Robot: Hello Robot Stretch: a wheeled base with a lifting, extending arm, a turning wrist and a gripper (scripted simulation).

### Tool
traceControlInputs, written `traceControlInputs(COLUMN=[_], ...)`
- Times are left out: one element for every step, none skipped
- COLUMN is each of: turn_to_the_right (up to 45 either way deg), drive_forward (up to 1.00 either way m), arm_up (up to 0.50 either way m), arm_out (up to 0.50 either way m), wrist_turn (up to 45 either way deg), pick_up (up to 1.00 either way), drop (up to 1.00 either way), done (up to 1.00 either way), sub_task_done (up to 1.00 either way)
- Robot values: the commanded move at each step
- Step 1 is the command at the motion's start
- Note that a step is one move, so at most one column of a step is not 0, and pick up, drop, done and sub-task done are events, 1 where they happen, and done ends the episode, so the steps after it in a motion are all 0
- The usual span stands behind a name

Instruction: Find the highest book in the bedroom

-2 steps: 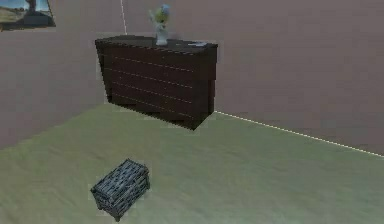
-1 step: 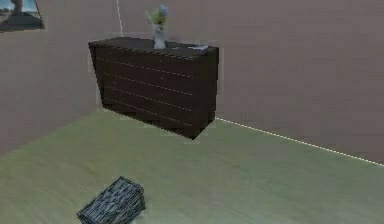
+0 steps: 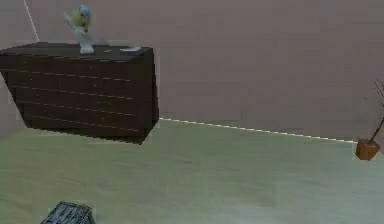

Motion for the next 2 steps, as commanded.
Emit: traceControlInputs(turn_to_the_right=[0.0, -15.0], drive_forward=[1.00, 0.00], arm_up=[0.00, 0.00], arm_out=[0.00, 0.00], wrist_turn=[0.0, 0.0], pick_up=[0.00, 0.00], drop=[0.00, 0.00], done=[0.00, 0.00], sub_task_done=[0.00, 0.00])
